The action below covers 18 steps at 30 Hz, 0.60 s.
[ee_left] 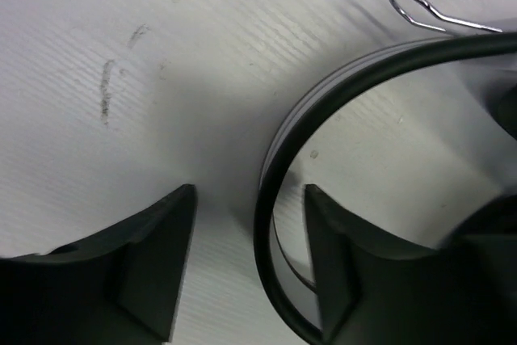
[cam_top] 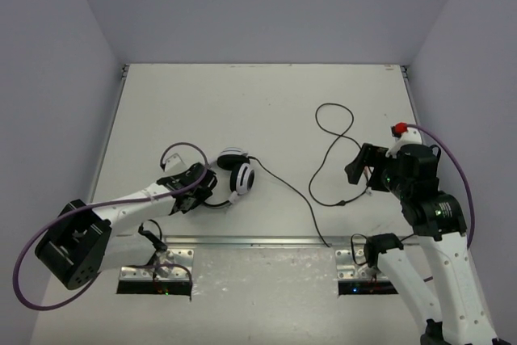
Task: Wrap the headphones
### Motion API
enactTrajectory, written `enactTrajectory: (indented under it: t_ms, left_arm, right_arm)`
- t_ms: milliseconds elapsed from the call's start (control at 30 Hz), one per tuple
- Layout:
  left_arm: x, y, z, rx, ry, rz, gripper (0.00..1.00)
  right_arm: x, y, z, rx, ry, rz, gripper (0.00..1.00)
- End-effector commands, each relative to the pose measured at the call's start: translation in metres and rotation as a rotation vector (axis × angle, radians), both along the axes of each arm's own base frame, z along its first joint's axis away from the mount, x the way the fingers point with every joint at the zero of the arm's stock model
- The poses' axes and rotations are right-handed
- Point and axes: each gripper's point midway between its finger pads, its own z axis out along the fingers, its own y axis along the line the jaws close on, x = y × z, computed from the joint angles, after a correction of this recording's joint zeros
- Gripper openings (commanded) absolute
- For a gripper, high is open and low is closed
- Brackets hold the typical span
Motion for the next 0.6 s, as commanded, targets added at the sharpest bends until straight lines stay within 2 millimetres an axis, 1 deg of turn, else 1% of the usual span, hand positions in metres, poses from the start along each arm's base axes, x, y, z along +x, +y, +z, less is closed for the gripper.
enactTrajectory:
  t_ms: [0,67,100,133,167,200,233,300,333,367,400,433,467,500,567]
  left_arm:
    - [-0.003,-0.007,-0.013,-0.025,0.015,0.009,0.49]
    - [-0.003,-0.009,-0.014,-0.026,0.021,-0.001,0.40]
    - [-0.003,-0.010,-0.014,-0.031,0.021,-0.003,0.29]
    - [-0.002,-0.012,-0.015,-0.039,0.018,-0.009,0.24]
    - [-0.003,-0.015,-0.016,-0.049,0.022,-0.029,0.16]
    - [-0.001,-0.018,-0.016,-0.061,0.007,-0.041,0.04]
    - [-0.001,-0.019,-0.015,-0.063,0.001,-0.044,0.01]
    - [-0.001,-0.019,-0.012,-0.053,-0.004,-0.050,0.00]
    - [0.001,-0.016,-0.008,-0.032,-0.019,-0.039,0.00]
    - [0.002,-0.018,-0.002,-0.030,-0.040,-0.044,0.00]
    - [0.002,-0.016,0.007,-0.007,-0.043,-0.037,0.00]
    - [0.006,-0.011,0.016,0.028,-0.072,-0.024,0.00]
    - [0.009,-0.014,0.027,0.028,-0.101,-0.030,0.01]
    - [0.012,-0.012,0.041,0.050,-0.112,-0.023,0.00]
    - [0.017,-0.014,0.071,0.081,-0.163,-0.037,0.00]
  right_arm:
    - [0.006,0.007,0.010,0.012,-0.050,0.043,0.99]
    - [0.006,0.011,0.009,0.027,-0.048,0.059,0.99]
    - [0.006,0.012,0.010,0.031,-0.049,0.064,0.99]
    - [0.005,0.013,0.009,0.035,-0.045,0.070,0.99]
    - [0.005,0.015,0.010,0.040,-0.046,0.076,0.99]
    - [0.004,0.018,0.011,0.051,-0.052,0.093,0.99]
    - [0.005,0.020,0.012,0.062,-0.061,0.101,0.99]
    - [0.005,0.026,0.014,0.092,-0.089,0.116,0.99]
    - [0.004,0.028,0.015,0.101,-0.097,0.125,0.99]
    - [0.004,0.030,0.016,0.113,-0.104,0.133,0.99]
    - [0.005,0.032,0.017,0.124,-0.112,0.140,0.99]
    - [0.004,0.035,0.018,0.135,-0.116,0.155,0.99]
    - [0.004,0.037,0.018,0.142,-0.118,0.158,0.99]
    - [0.006,0.038,0.019,0.149,-0.123,0.164,0.99]
    - [0.004,0.044,0.024,0.169,-0.144,0.199,0.99]
